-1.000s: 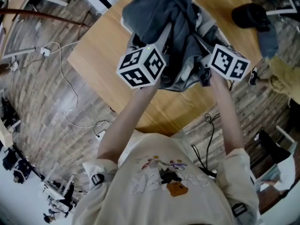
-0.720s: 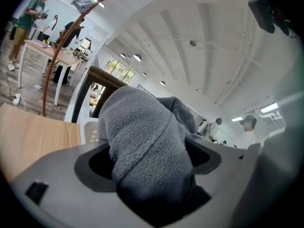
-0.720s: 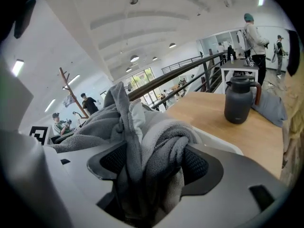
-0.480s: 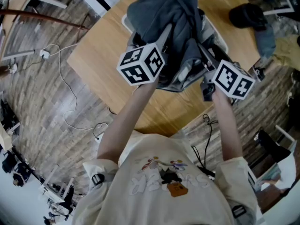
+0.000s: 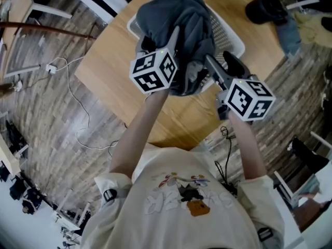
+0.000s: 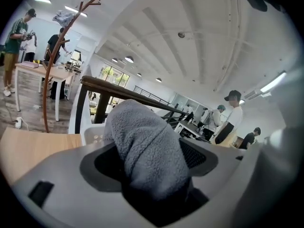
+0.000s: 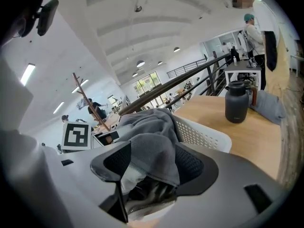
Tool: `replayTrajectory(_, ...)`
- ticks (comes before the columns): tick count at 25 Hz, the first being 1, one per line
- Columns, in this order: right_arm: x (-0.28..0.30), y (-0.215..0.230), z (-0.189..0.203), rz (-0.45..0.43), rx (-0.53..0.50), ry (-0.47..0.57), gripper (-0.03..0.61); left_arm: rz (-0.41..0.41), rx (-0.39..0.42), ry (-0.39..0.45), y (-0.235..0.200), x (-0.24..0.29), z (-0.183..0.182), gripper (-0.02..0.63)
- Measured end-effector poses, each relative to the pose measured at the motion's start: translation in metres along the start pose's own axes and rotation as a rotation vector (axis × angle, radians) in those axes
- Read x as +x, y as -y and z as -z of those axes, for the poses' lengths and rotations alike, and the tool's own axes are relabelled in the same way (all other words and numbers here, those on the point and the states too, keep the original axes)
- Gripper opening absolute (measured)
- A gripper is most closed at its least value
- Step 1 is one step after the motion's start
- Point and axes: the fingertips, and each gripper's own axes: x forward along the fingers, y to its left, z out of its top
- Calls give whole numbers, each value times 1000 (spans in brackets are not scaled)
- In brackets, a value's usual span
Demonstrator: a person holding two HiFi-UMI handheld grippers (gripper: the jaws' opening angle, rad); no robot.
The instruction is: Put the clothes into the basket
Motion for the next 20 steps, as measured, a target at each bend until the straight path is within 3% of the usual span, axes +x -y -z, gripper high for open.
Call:
replayTrajectory(5,-12,-18,9,-39,-13,2,291,62,-31,-32,4,-6,0,370)
replayTrajectory(11,-13,-33,34,-90,-45,-62,293,82,3,-24,13,-22,1,376)
replayTrajectory(20,-22,-58,38,-126,-56,-74,293,98,-21,-49,18,-41,-3,376)
